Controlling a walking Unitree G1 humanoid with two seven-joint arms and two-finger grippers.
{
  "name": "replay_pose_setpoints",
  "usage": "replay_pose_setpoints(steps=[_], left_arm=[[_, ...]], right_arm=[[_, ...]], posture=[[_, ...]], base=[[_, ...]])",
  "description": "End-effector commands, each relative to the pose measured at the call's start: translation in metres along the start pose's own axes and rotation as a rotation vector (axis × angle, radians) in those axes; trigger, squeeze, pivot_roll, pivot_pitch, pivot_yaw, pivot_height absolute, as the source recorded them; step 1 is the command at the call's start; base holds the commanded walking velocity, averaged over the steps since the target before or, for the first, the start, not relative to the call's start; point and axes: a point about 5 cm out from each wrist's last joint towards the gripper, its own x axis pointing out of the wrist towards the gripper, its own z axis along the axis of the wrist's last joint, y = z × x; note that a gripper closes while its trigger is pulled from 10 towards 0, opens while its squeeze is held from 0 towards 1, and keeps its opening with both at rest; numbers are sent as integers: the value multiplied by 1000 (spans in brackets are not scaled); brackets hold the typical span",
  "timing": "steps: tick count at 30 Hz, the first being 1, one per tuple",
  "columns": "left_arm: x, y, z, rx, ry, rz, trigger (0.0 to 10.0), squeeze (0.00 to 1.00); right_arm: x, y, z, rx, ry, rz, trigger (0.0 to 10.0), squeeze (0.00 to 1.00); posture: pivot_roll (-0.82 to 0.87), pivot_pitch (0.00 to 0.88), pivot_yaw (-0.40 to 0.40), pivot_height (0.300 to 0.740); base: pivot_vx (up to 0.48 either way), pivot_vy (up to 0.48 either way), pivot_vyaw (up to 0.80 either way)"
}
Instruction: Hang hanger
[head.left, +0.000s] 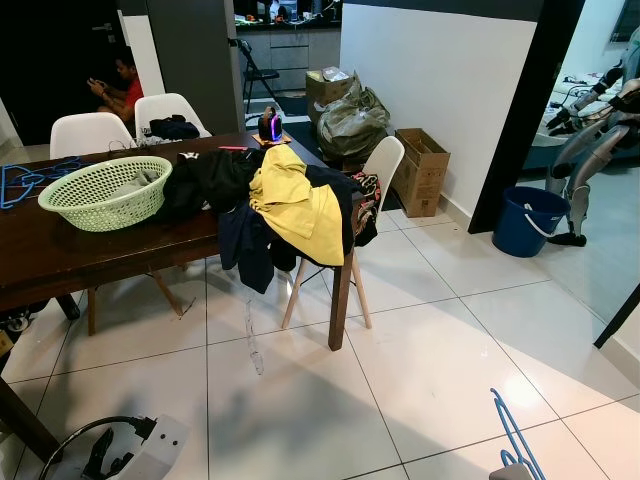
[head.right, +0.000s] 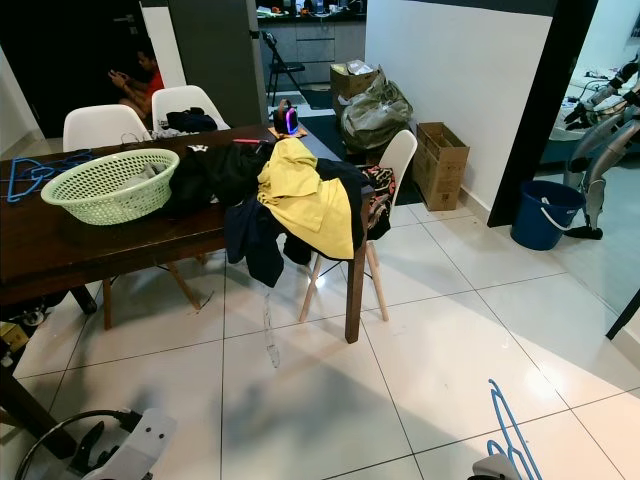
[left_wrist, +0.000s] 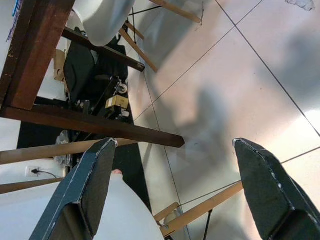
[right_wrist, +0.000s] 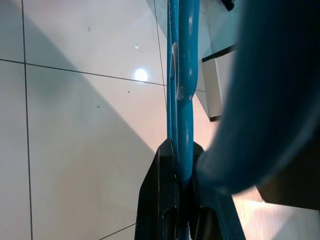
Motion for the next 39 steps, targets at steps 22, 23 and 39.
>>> replay_pose_setpoints(steps=[22, 23, 39], left_arm=[[52, 28, 112, -1021, -144, -206, 10000, 0], [52, 28, 112, -1021, -144, -206, 10000, 0], [59, 47, 138, -1115, -318, -342, 10000, 0]], right_arm=[[42, -39, 146, 964, -344, 264, 10000, 0], [42, -39, 146, 964, -344, 264, 10000, 0], [32, -54, 195, 1076, -530, 619, 10000, 0]], posture=[[-39, 0, -14, 740], [-39, 0, -14, 740], [-29, 0, -26, 740]], base=[[0, 0, 0], [0, 0, 0], [0, 0, 0]])
